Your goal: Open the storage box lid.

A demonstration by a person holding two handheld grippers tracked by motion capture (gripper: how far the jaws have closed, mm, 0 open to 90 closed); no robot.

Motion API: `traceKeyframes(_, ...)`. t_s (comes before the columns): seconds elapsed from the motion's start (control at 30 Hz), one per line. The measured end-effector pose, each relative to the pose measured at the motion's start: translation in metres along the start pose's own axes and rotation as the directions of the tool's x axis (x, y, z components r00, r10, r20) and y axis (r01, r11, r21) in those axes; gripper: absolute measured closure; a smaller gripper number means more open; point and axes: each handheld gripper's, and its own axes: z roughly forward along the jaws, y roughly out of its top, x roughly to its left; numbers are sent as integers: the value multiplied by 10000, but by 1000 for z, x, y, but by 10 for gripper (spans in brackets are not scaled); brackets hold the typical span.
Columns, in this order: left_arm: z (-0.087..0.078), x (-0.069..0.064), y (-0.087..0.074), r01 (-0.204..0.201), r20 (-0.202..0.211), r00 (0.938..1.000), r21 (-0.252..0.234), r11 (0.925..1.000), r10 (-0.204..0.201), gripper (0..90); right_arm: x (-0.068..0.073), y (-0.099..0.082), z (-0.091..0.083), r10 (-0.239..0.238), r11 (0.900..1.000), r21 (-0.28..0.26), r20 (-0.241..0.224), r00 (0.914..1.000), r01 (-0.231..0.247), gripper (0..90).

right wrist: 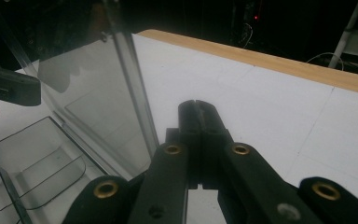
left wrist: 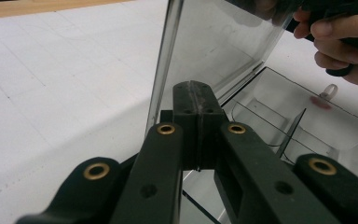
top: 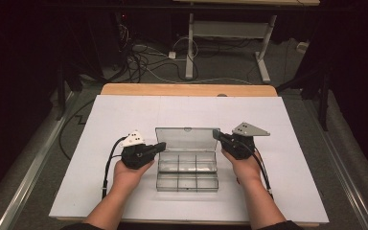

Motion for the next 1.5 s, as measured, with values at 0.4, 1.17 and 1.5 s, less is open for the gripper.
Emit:
traceKeyframes(0.4,-3,0,-1,-81,-43,10000,110,9999,82,880,-5,5,7,86,10000,2,98,9999,-86,900)
traceKeyframes(1.17,3,34,16,985,-1016,9893,-610,9933,-1043,881,-9,2,13,272,9996,121,188,9995,-274,900)
traceKeyframes(1.5,12,36,24,1117,-1005,9880,-614,9918,-1175,881,-15,5,13,337,9992,216,336,9989,-344,900)
